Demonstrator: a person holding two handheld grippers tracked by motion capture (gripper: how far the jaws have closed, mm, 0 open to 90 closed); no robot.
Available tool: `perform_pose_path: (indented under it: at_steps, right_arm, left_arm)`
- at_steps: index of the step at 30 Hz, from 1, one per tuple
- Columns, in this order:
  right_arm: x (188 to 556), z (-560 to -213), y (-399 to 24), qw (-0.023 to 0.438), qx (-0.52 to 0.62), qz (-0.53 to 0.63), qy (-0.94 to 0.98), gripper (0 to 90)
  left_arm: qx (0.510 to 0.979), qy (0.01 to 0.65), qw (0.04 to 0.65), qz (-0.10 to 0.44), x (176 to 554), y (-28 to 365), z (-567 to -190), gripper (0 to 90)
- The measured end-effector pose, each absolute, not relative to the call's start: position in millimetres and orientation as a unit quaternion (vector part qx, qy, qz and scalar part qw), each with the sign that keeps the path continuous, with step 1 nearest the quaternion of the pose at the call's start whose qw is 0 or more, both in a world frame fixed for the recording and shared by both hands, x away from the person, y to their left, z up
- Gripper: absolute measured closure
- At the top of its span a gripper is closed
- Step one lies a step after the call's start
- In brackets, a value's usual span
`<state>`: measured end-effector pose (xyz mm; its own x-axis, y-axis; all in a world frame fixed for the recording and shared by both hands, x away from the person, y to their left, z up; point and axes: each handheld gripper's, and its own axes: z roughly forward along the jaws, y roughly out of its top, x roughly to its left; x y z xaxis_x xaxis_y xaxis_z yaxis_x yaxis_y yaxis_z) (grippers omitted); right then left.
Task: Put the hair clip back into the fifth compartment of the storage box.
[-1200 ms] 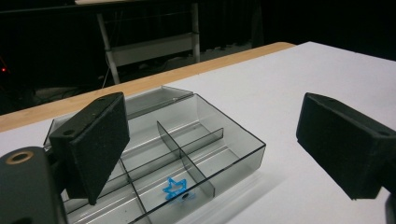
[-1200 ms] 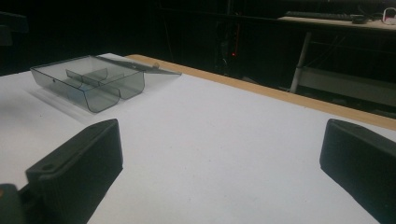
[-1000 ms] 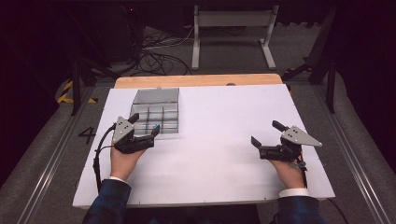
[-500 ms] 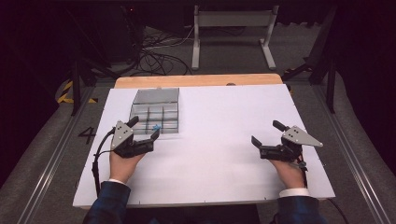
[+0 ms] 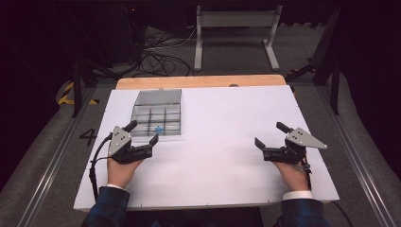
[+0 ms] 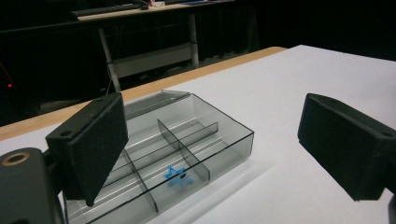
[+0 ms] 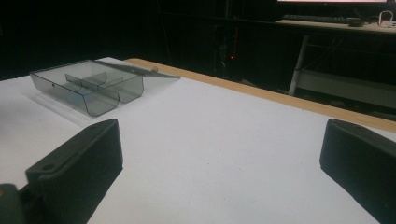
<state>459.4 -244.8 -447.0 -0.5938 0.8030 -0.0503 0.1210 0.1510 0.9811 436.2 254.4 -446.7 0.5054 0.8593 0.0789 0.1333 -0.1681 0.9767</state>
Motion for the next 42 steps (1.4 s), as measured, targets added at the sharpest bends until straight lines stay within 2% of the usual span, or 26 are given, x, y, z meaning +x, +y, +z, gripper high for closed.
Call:
perform_pose_path:
  at_steps: [42]
  right_arm:
    - [461,-452,-242,0.314,0.329,0.555,0.697,0.1]
  left_arm:
    - [0.673,0.358,0.546,0.348,417,274,-456,7.4]
